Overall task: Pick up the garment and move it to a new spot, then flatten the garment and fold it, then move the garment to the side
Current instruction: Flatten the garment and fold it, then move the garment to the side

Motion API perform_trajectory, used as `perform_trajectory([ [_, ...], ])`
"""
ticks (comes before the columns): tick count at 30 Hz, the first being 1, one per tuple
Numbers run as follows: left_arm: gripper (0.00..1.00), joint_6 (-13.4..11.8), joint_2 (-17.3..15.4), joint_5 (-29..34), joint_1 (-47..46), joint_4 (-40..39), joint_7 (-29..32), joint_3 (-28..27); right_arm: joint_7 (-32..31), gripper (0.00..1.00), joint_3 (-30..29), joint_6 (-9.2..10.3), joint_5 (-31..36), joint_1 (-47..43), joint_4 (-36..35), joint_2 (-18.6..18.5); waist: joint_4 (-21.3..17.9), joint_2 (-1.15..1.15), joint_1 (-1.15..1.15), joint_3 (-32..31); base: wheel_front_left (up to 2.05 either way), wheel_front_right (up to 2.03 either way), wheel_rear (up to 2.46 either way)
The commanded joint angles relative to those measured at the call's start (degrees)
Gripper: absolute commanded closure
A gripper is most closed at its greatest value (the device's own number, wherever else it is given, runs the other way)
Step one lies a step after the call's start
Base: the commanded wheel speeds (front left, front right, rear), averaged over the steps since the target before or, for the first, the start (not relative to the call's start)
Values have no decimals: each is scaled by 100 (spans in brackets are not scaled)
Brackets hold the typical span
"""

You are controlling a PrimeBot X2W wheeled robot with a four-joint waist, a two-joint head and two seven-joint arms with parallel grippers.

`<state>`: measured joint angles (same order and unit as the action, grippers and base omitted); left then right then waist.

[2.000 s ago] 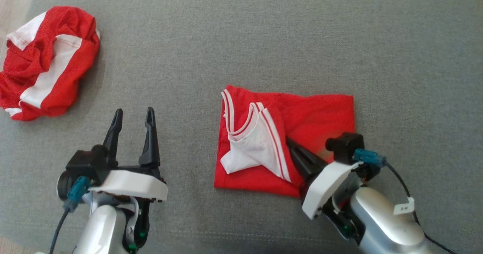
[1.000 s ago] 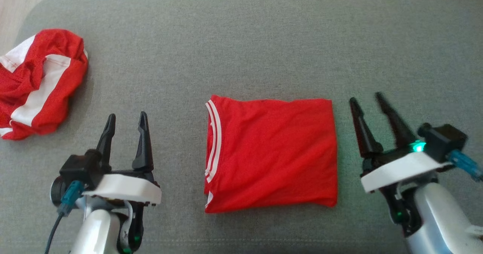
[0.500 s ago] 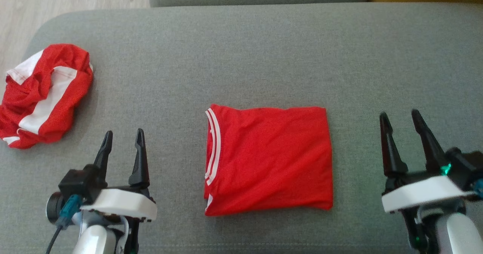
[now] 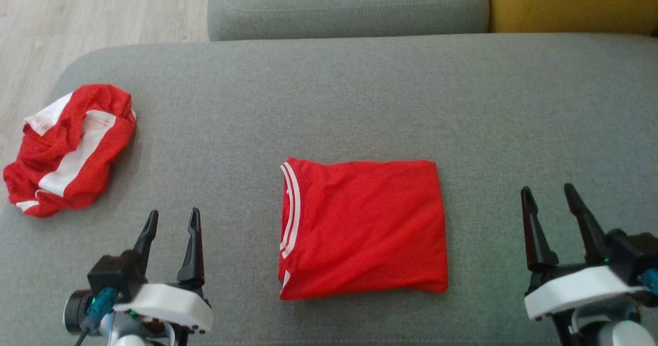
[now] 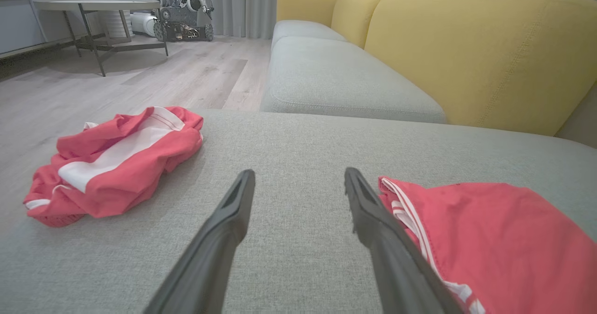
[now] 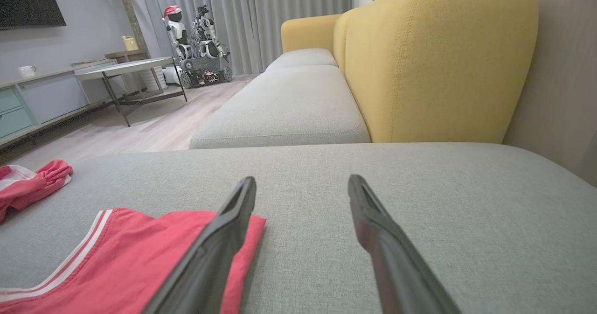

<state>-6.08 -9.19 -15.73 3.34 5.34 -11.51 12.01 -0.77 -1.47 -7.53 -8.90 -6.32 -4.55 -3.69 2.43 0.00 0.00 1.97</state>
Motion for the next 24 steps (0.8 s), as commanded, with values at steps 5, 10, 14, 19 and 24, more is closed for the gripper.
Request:
perform_trajectory([
  [5,0,-87,-111,-7,5,-369,128,-144,-98,0,166,4,64,-29,-249,-16,3,0,0,-160,0,0,0],
  [10,0,-88,-144,-58,99,-438,179,-138,-150,0,187,4,73,-103,-299,-14,-7,0,0,-217,0,0,0],
  [14,0,-105,-154,-65,114,-480,212,-116,-175,0,193,4,81,-123,-321,-19,-12,0,0,-240,0,0,0],
  [19,0,-148,-160,-49,138,-566,269,-83,-182,0,187,4,85,-131,-332,-14,-18,0,0,-257,0,0,0],
  [24,0,-176,-178,-50,163,-631,309,-59,-185,0,189,4,69,-134,-329,-3,-28,0,0,-268,0,0,0],
])
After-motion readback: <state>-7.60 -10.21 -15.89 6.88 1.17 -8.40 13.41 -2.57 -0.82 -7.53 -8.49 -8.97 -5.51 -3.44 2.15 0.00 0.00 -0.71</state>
